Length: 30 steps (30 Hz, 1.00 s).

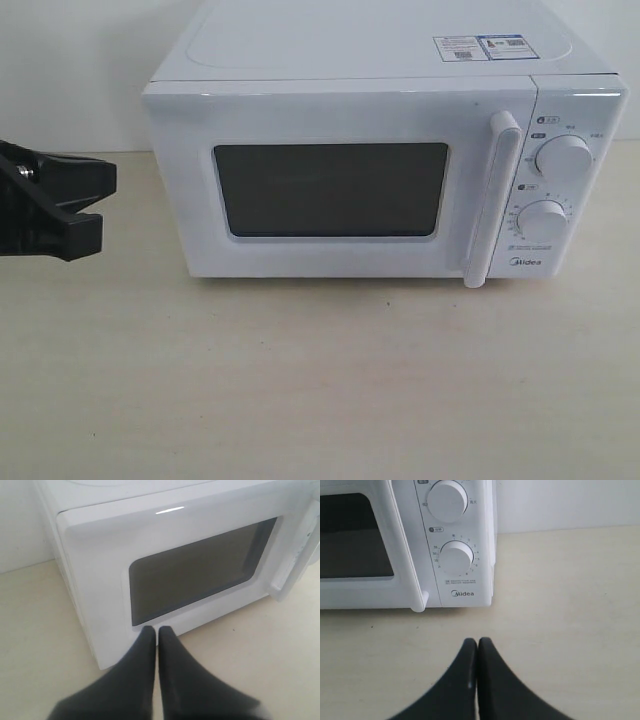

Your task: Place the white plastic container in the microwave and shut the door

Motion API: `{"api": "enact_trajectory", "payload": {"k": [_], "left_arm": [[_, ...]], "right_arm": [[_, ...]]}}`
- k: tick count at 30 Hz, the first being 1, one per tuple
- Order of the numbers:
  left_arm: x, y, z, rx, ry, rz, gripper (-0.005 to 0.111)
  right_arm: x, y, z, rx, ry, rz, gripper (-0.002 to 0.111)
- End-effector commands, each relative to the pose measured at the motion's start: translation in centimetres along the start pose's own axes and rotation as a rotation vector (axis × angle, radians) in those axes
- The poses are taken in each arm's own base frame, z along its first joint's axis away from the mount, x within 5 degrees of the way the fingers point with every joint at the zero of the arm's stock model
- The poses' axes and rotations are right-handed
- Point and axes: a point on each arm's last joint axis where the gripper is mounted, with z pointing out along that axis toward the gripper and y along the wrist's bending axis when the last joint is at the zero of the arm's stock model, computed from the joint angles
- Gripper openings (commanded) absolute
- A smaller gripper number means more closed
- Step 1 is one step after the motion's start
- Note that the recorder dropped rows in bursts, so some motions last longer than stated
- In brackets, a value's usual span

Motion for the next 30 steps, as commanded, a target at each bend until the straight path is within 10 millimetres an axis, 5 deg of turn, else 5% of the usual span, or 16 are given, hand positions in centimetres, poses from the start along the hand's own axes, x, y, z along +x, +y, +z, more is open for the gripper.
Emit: {"api": "enact_trajectory", "payload": {"k": [1,14,23,30], "left_arm": [[0.1,0.1,0.0,-0.007,-0.002,-0.009,0.004],[-0.4,0.0,-0.9,-0.009,-0.046,-0.001,0.004],[-1.7,2.0,-4.7,-0.134,-0.189,-0.041,0.004],[-1.0,2.8,-7.5,-0.208,-0.229,-0.098,0.004]], "right_arm": [[0.0,0.0,0.0,0.003,-0.007,0.003,0.0],[0.0,0.0,0.0,0.003,-0.007,0.003,0.0],[0.0,0.0,0.0,0.003,-0.002,0.004,0.0],[0.0,0.0,0.0,0.003,0.0,0.004,0.0]]}}
